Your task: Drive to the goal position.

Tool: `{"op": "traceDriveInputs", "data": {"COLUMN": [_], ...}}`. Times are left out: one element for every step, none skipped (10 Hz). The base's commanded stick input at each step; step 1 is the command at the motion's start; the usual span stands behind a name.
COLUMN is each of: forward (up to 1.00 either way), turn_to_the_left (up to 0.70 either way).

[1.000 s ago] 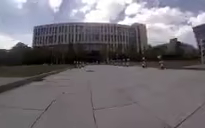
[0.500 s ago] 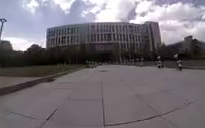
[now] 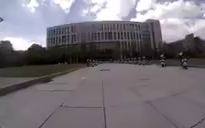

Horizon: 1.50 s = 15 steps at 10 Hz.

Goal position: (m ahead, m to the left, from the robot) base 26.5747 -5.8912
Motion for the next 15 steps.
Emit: {"op": "traceDriveInputs", "data": {"forward": [0.70, 0.70, 0.70, 0.70, 0.70, 0.70, 0.70, 0.70, 0.70, 0.70, 0.70, 0.70, 0.70, 0.70, 0.70], "turn_to_the_left": [0.00, 0.00, 0.00, 0.00, 0.00, 0.00, 0.00, 0.00, 0.00, 0.00, 0.00, 0.00, 0.00, 0.00, 0.00]}}
